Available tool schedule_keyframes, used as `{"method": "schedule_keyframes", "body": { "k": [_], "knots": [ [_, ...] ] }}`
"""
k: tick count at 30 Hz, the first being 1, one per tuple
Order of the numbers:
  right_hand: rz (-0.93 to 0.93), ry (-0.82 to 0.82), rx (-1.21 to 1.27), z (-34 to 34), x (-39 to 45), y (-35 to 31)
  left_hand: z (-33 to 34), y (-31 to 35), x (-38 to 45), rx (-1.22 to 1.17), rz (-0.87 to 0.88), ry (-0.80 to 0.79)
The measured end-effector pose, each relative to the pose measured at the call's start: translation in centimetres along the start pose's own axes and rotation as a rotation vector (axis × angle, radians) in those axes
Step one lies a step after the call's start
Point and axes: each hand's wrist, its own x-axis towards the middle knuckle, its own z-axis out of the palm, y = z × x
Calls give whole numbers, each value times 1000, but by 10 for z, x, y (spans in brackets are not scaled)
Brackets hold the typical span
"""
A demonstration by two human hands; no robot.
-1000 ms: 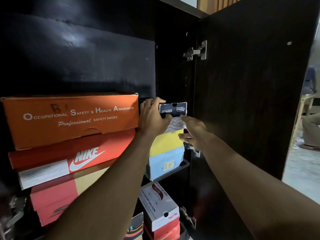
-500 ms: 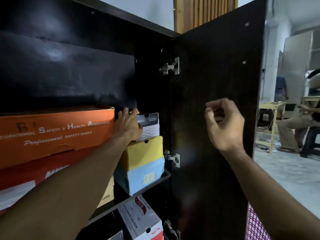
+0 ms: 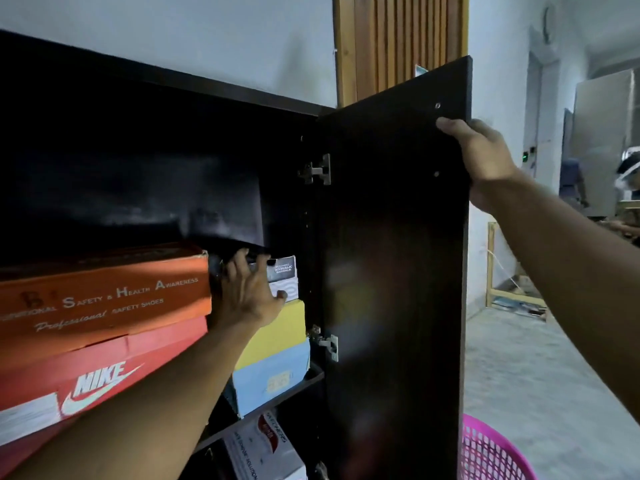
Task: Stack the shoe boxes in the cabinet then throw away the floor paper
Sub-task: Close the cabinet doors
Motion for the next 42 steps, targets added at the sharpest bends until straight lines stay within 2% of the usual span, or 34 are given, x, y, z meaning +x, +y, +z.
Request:
{"method": "schedule_keyframes", "body": {
  "k": [3, 9, 18, 24, 27, 32, 35, 37, 38, 40, 42],
  "knots": [
    [-1, -13, 92, 0, 4, 1, -17, 18, -11, -9, 59, 46],
    [-77, -42, 222, 30, -16, -3, -71, 40, -23, -242, 63, 167],
    [-193, 109, 237, 153, -80, -26, -174, 54, -45, -382, 48, 431],
    [-214, 56, 202, 229, -117, -38, -265, 38, -83, -336, 54, 660],
    [-189, -1, 166, 250, -122, -38, -317, 20, -104, -318, 57, 815],
    [-202, -73, 127, 267, -120, -32, -397, -8, -136, -159, 70, 1186],
    [-196, -103, 122, 273, -118, -30, -436, -30, -156, -18, -79, 1365],
    [-196, -153, 124, 275, -117, -28, -458, -51, -167, -59, -279, 1357],
    [-194, -188, 128, 274, -117, -28, -467, -62, -171, -135, -396, 1295],
    [-199, -238, 135, 272, -117, -29, -478, -78, -176, -358, -608, 1095],
    [-197, -271, 135, 271, -115, -30, -478, -84, -181, -612, -729, 906]
  ]
}}
